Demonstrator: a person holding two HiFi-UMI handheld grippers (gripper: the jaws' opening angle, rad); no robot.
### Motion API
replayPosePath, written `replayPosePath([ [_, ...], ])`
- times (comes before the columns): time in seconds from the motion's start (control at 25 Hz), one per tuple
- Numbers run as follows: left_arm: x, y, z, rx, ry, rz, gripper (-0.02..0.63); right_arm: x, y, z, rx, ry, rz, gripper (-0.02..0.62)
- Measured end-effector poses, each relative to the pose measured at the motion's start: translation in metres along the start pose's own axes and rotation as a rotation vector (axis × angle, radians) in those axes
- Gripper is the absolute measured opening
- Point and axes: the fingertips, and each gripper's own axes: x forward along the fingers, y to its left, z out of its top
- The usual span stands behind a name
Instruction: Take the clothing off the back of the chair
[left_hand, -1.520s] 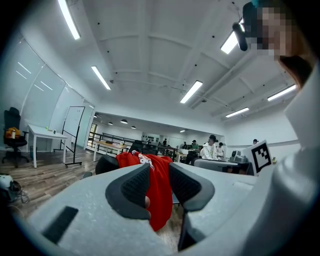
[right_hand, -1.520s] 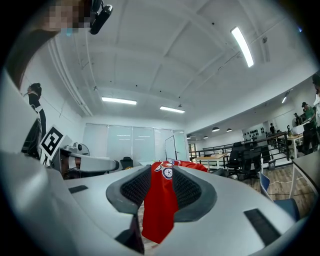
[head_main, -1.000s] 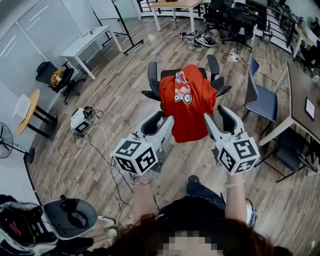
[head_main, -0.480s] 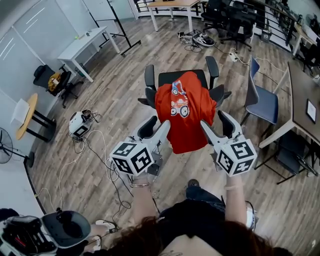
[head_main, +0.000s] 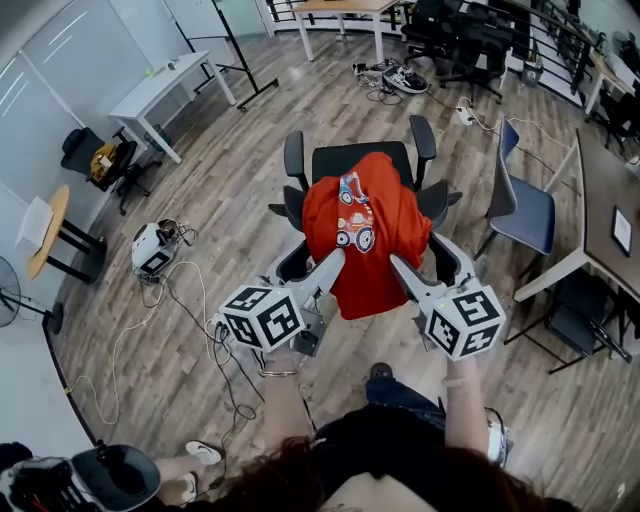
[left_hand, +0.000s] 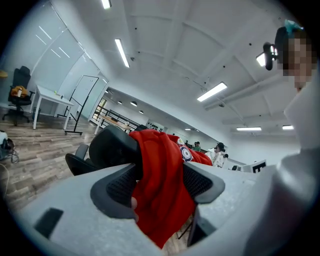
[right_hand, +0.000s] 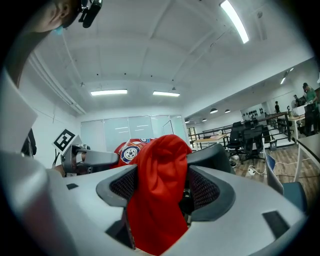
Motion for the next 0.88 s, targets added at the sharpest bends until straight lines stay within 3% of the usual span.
replayPosePath([
  [0.2, 0.007, -0.001, -0.003, -0.027, 0.003, -0.040, 0.297, 0.010, 0.004, -0.004, 0.024, 0.026, 0.051, 0.285],
  [0.56, 0.012, -0.017, -0.007, -0.026, 0.036, -0.118, 0.204, 0.015, 0.008, -0.005, 0.057, 0.060, 0.101, 0.282],
  [0.76, 0.014, -0.032, -0.012, 0.006, 0.058, -0.126, 0.136, 0.012, 0.020, -0.006, 0.109, 0.051, 0.172, 0.156],
  [0.88, 0.012, -0.039, -0.016, 0.030, 0.071, -0.126, 0.121, 0.012, 0.025, -0.008, 0.103, 0.047, 0.168, 0.130],
])
